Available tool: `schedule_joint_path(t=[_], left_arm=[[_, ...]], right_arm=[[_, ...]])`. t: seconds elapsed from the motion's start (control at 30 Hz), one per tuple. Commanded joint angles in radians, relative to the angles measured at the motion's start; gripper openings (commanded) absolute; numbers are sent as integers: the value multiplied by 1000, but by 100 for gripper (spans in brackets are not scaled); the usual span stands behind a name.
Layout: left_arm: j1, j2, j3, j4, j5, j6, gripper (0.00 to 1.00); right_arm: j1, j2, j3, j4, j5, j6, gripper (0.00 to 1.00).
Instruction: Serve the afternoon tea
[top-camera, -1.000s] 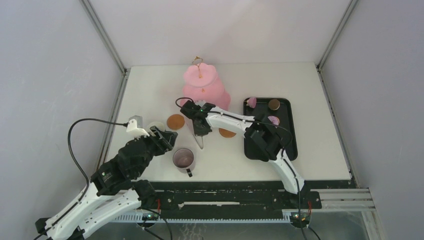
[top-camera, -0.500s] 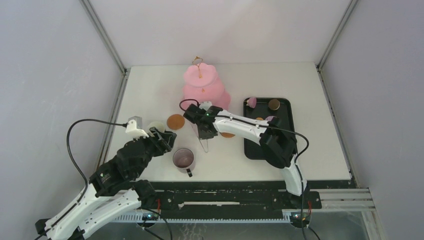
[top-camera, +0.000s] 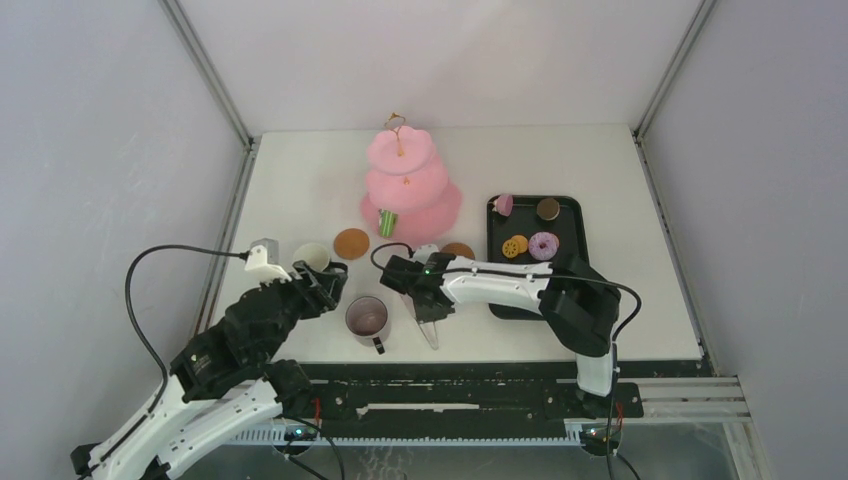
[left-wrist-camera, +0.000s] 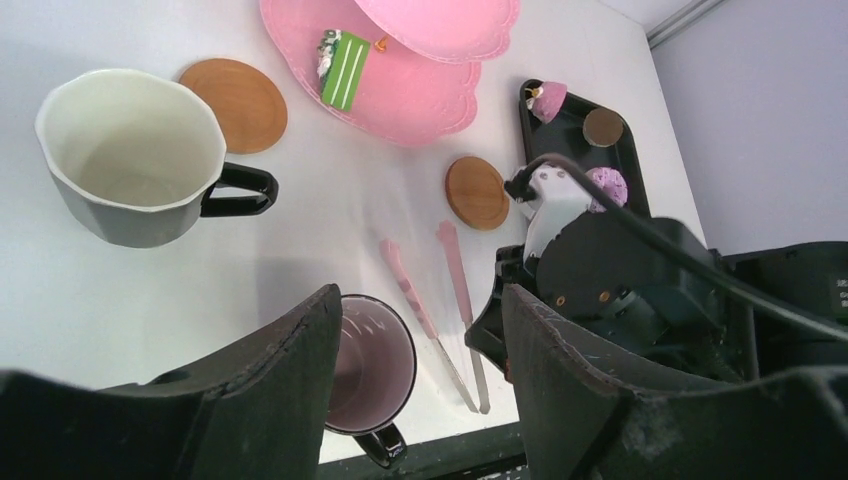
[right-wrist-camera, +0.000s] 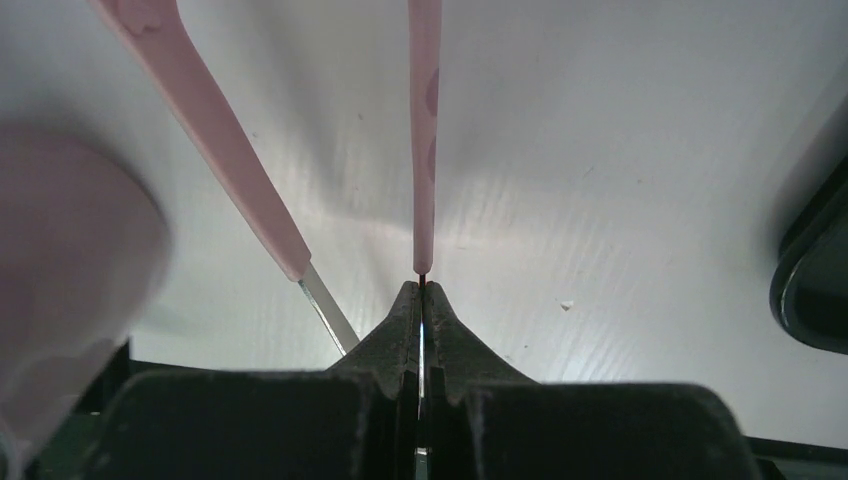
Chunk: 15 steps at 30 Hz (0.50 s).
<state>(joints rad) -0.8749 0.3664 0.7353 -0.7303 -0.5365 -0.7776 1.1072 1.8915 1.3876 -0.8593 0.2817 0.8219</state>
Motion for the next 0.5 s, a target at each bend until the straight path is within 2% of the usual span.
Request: schedule_joint_path(t=[0.0,0.17,0.47], left_arm=[[-4,-28,22,-21,17,10,65],[-4,-32,-1,-24,29,8,65],[-4,-47,-17,-48,39,13,65]], right_arm=[[28,-23,-27,59,2,31,0],[27,2,-35,86,35,5,1],[-12,20,-35,122,77,-31,22]])
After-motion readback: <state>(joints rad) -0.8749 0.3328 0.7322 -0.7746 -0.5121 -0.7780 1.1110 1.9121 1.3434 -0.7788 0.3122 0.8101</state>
